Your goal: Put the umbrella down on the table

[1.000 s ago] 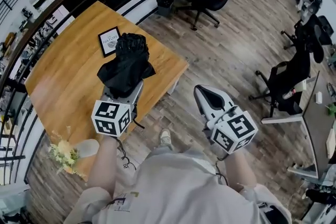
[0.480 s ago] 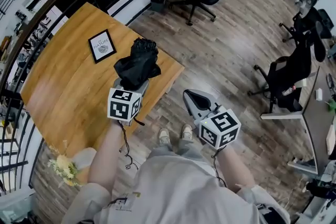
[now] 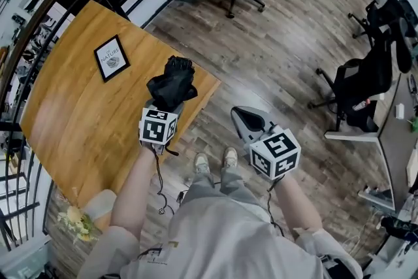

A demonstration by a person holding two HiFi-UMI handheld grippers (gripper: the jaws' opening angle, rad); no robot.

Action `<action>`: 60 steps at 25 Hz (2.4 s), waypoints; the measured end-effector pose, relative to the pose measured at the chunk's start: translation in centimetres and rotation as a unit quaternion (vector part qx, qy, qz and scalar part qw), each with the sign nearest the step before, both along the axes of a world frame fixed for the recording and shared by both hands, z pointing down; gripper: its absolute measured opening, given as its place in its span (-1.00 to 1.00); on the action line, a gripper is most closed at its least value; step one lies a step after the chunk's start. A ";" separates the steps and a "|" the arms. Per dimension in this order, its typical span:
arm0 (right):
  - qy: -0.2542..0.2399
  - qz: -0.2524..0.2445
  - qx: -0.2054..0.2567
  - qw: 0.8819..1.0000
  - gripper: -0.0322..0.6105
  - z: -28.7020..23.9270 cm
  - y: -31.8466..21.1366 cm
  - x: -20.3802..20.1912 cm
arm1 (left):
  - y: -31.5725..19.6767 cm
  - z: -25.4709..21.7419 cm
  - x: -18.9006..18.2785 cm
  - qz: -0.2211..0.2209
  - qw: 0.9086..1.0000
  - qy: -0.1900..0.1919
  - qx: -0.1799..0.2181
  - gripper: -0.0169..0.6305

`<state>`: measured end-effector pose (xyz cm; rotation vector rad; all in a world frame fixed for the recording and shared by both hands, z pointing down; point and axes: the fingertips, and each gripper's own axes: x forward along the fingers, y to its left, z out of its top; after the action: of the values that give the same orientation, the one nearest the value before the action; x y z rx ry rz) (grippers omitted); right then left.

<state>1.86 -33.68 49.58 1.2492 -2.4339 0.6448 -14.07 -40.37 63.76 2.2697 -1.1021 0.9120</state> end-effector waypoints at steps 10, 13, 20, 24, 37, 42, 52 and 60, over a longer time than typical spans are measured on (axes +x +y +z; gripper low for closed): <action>0.006 -0.005 -0.032 0.999 -0.81 3.8 -1.9 2.1 | -1.6 8.2 1.1 0.011 0.997 -0.042 -0.057 -0.15; 0.011 -0.014 -0.039 0.999 -0.81 4.5 -2.0 2.1 | -1.9 9.9 1.1 0.014 0.996 -0.057 -0.073 -0.15; 0.015 -0.020 -0.052 0.998 -0.81 6.0 -1.6 2.7 | -1.8 14.2 1.3 0.014 0.991 -0.085 -0.104 -0.15; 0.015 -0.022 -0.057 0.998 -0.81 6.3 -1.1 2.8 | -1.6 13.8 0.7 -0.003 0.990 -0.089 -0.109 -0.14; 0.003 -0.016 -0.042 0.999 -0.81 5.5 -0.3 2.5 | -0.4 14.2 0.0 -0.037 0.990 -0.103 -0.094 -0.06; -0.023 -0.010 -0.007 1.000 -0.81 2.3 -0.3 1.5 | 0.1 9.5 -0.3 -0.052 0.995 -0.065 -0.046 -0.07; -0.036 -0.033 0.077 0.996 -0.81 -6.8 0.8 -0.6 | 1.8 -4.3 -2.7 -0.078 0.993 -0.023 0.081 -0.30; -0.039 -0.035 0.162 0.985 -0.81 -14.6 1.5 -0.9 | 2.8 -16.8 -3.2 -0.079 0.979 0.027 0.184 -0.42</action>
<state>0.99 -32.21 34.97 1.2667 -2.7148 0.2905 -17.27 -37.61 46.96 2.4308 -1.5048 0.6200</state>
